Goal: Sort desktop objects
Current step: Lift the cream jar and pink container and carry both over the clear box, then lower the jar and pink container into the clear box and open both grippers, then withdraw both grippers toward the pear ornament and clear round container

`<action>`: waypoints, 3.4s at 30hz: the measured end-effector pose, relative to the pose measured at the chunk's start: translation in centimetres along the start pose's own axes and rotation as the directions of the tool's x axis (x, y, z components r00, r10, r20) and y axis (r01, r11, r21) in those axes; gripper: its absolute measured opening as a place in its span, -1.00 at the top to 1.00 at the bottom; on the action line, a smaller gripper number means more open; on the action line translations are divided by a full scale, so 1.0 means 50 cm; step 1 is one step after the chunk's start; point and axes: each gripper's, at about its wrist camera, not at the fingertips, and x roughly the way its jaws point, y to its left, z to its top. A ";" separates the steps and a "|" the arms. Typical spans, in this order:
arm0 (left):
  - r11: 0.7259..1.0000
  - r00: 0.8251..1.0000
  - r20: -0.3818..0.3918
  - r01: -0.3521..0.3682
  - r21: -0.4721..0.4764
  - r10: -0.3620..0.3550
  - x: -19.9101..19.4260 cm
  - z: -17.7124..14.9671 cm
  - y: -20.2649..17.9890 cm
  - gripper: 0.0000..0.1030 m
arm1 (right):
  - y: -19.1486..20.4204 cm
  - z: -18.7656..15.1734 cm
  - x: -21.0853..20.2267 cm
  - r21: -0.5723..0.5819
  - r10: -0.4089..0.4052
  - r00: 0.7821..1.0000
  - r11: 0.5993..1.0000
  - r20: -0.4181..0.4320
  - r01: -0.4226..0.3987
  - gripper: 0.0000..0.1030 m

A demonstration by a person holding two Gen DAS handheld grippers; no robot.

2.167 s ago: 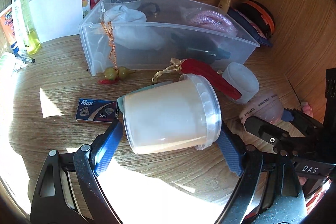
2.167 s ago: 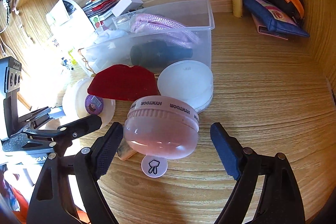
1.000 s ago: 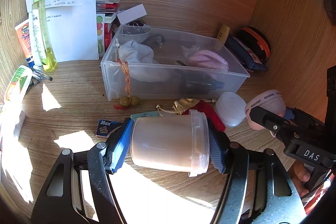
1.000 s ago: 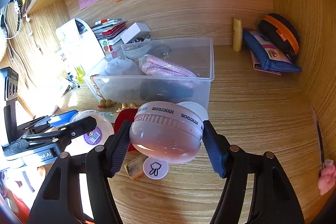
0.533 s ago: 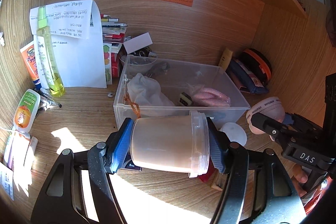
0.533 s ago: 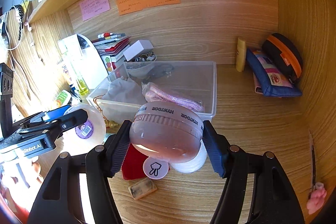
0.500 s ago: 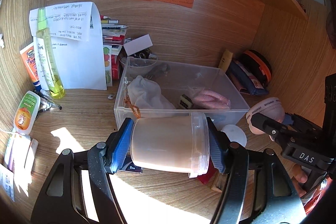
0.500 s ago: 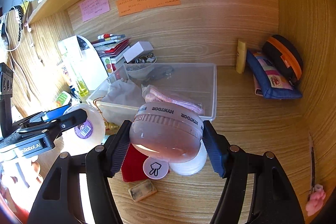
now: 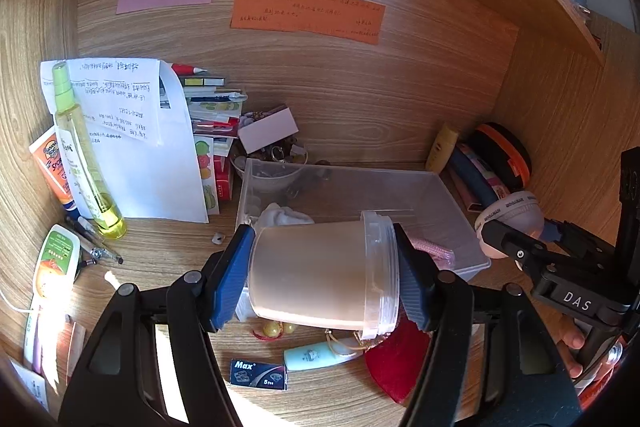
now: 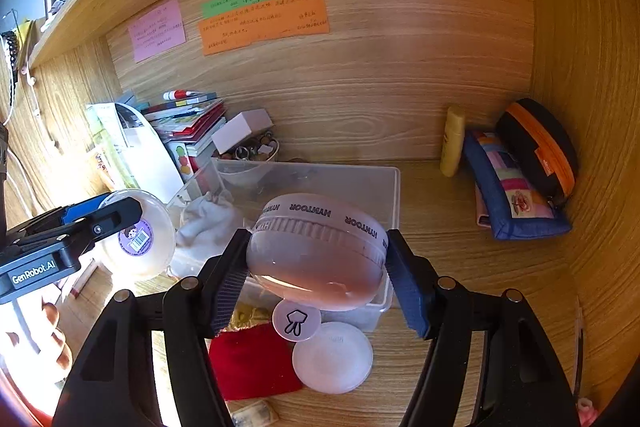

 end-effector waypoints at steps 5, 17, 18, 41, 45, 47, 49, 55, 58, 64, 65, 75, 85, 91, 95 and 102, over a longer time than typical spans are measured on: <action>1.000 1.000 -0.025 0.012 -0.004 -0.012 0.034 0.016 -0.003 -0.27 | -0.006 0.017 0.028 -0.003 -0.004 1.000 1.000 -0.018 0.004 -0.22; 1.000 0.996 -0.092 -0.008 0.012 0.009 0.130 0.031 -0.010 -0.27 | -0.015 0.047 0.113 -0.065 -0.026 0.997 0.998 -0.073 0.021 -0.22; 1.000 0.995 -0.099 -0.010 0.014 0.011 0.139 0.033 -0.010 -0.27 | -0.013 0.049 0.122 -0.073 -0.031 0.996 0.997 -0.079 0.025 -0.22; 0.990 0.988 -0.134 -0.055 0.126 0.072 0.218 0.010 -0.031 -0.28 | -0.005 0.023 0.234 -0.141 -0.051 0.983 0.990 -0.174 0.026 -0.23; 0.995 0.984 -0.178 -0.009 0.102 0.027 0.226 0.010 -0.023 -0.30 | -0.006 0.023 0.235 -0.139 -0.049 0.983 0.990 -0.177 0.025 -0.23; 0.995 0.983 -0.183 -0.002 0.101 0.021 0.225 0.010 -0.022 -0.31 | -0.005 0.023 0.235 -0.141 -0.051 0.983 0.990 -0.176 0.026 -0.23; 0.995 0.983 -0.184 0.012 0.096 0.006 0.221 0.012 -0.020 -0.33 | -0.004 0.022 0.234 -0.146 -0.052 0.983 0.989 -0.175 0.027 -0.26; 0.996 0.989 -0.150 0.021 0.091 -0.008 0.202 0.022 -0.016 -0.43 | -0.004 0.022 0.227 -0.151 -0.060 0.986 0.988 -0.158 0.036 -0.44; 0.996 0.990 -0.141 0.020 0.091 -0.007 0.197 0.027 -0.013 -0.43 | -0.001 0.023 0.225 -0.159 -0.065 0.986 0.986 -0.151 0.041 -0.45; 0.998 0.993 -0.114 0.010 0.067 -0.002 0.178 0.038 0.001 -0.44 | 0.003 0.028 0.210 -0.170 -0.046 0.989 0.985 -0.138 0.022 -0.50; 0.998 0.994 -0.111 0.007 0.065 0.000 0.174 0.040 0.004 -0.44 | 0.004 0.029 0.206 -0.172 -0.046 0.990 0.985 -0.135 0.022 -0.51; 0.993 0.995 -0.062 -0.067 0.099 0.073 0.124 0.039 -0.004 -0.62 | 0.002 0.028 0.133 -0.186 -0.054 0.993 0.982 -0.100 0.035 -0.53; 0.994 0.995 -0.074 -0.054 0.095 0.061 0.077 0.016 0.023 -0.70 | -0.012 -0.013 0.055 -0.185 -0.053 0.996 0.982 -0.071 0.039 -0.63; 0.991 0.991 -0.096 -0.085 0.103 0.095 0.061 -0.008 0.049 -0.71 | -0.028 -0.048 0.034 -0.176 -0.047 0.994 0.984 -0.099 0.029 -0.65; 0.989 0.985 -0.129 -0.105 0.106 0.119 0.066 -0.032 0.068 -0.71 | -0.037 -0.074 0.030 -0.183 -0.059 0.990 0.982 -0.126 0.035 -0.65; 0.982 0.967 -0.200 -0.134 0.134 0.160 0.097 -0.080 0.084 -0.71 | -0.052 -0.117 0.032 -0.186 -0.060 0.982 0.982 -0.177 0.027 -0.66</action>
